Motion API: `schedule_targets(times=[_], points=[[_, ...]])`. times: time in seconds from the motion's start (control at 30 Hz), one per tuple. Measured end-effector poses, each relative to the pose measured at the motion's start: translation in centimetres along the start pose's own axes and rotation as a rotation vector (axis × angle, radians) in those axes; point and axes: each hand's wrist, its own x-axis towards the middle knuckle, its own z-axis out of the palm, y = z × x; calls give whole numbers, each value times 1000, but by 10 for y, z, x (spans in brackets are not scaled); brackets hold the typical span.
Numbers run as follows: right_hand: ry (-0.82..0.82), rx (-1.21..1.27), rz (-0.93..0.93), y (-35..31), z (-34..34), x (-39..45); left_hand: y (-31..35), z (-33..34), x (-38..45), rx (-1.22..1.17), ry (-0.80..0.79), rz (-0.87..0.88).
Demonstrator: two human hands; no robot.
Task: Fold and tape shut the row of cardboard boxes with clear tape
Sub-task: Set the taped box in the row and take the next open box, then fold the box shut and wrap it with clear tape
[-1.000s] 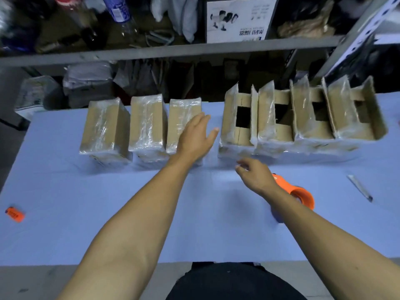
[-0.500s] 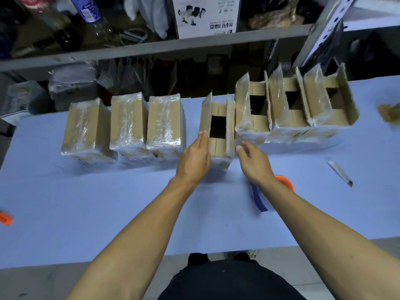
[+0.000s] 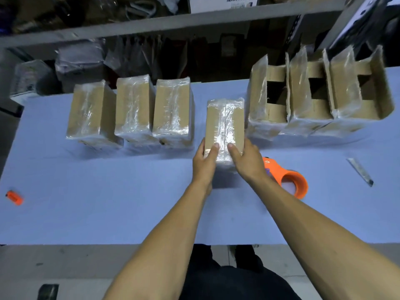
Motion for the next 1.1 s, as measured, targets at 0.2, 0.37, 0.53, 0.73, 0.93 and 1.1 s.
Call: schedule_targets(times=[0.2, 0.37, 0.53, 0.73, 0.93, 1.1], points=[[-29, 18, 125, 2, 3, -2, 8, -14, 1, -75, -33, -43], [78, 71, 161, 8, -12, -5, 21, -71, -8, 107, -209, -100], [10, -93, 66, -5, -4, -11, 34, -112, -9, 351, -455, -178], [145, -310, 173, 3, -10, -34, 2, -97, -15, 155, 135, 40], [155, -240, 211, 12, -8, -45, -24, -94, -13, 369, 4, 94], [271, -71, 247, 41, -30, -42, -31, -93, -14, 348, 11, 153]])
